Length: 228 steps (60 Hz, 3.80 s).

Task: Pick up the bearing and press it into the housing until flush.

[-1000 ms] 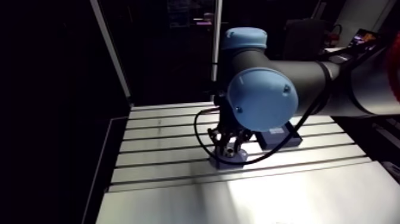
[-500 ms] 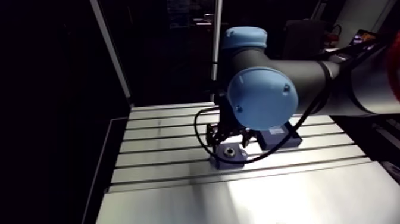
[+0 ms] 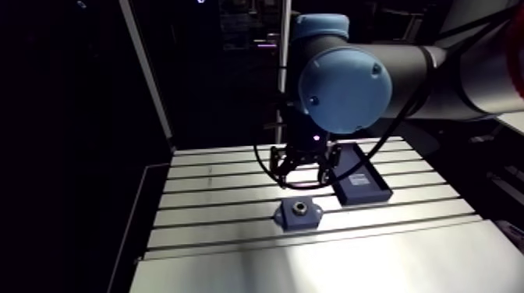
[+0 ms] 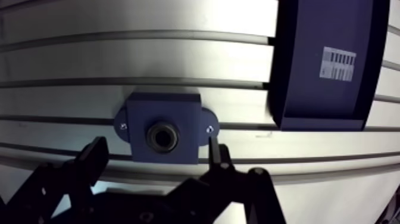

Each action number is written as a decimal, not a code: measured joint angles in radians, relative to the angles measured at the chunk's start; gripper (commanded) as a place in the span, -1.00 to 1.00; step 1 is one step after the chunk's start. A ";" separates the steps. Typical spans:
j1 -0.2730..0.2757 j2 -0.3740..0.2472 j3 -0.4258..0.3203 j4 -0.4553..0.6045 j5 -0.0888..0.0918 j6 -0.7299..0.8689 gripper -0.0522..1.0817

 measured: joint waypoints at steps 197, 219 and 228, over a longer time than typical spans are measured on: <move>-0.010 0.046 0.069 -0.056 0.013 0.020 0.75; -0.010 0.045 0.070 -0.056 0.013 0.022 0.75; -0.010 0.043 0.069 -0.057 0.013 0.021 0.75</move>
